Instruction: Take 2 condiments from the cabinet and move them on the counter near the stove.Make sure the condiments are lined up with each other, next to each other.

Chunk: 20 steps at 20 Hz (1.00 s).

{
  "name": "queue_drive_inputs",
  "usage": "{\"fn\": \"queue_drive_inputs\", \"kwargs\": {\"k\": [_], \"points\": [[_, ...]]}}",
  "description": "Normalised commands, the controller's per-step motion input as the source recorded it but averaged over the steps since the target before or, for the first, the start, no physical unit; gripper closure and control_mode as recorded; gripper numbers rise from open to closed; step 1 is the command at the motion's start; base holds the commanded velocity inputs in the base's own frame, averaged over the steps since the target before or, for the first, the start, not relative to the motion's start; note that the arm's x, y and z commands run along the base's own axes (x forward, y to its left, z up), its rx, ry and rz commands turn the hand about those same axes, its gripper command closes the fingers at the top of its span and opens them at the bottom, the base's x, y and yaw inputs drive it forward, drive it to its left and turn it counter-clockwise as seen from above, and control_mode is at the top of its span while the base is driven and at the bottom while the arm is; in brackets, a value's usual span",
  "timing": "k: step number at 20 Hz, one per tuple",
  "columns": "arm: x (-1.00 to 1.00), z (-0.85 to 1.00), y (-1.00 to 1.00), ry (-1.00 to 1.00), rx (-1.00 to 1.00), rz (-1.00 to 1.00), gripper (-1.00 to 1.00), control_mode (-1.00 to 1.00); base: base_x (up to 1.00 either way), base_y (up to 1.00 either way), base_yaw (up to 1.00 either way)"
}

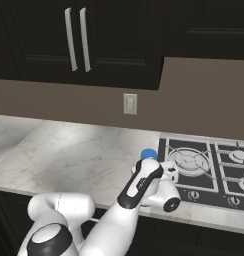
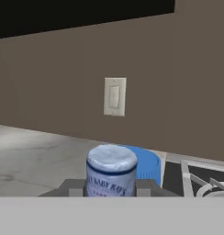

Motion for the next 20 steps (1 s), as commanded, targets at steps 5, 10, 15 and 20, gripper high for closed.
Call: {"fn": "queue_drive_inputs", "kwargs": {"k": [5, 10, 15, 20], "points": [[0.00, -0.13, 0.02, -0.04, 0.00, 0.00, 1.00, -1.00, 0.00, 0.00, 0.00], [0.01, -0.18, 0.06, 0.00, 0.00, 0.00, 1.00, -1.00, 0.00, 0.00, 0.00], [0.01, -0.16, 0.07, 0.00, 0.00, 0.00, 1.00, -1.00, 0.00, 0.00, 0.00], [0.00, -0.22, 0.11, 0.00, 0.00, 0.00, -1.00, -1.00, 0.00, 0.00, 0.00]]}}
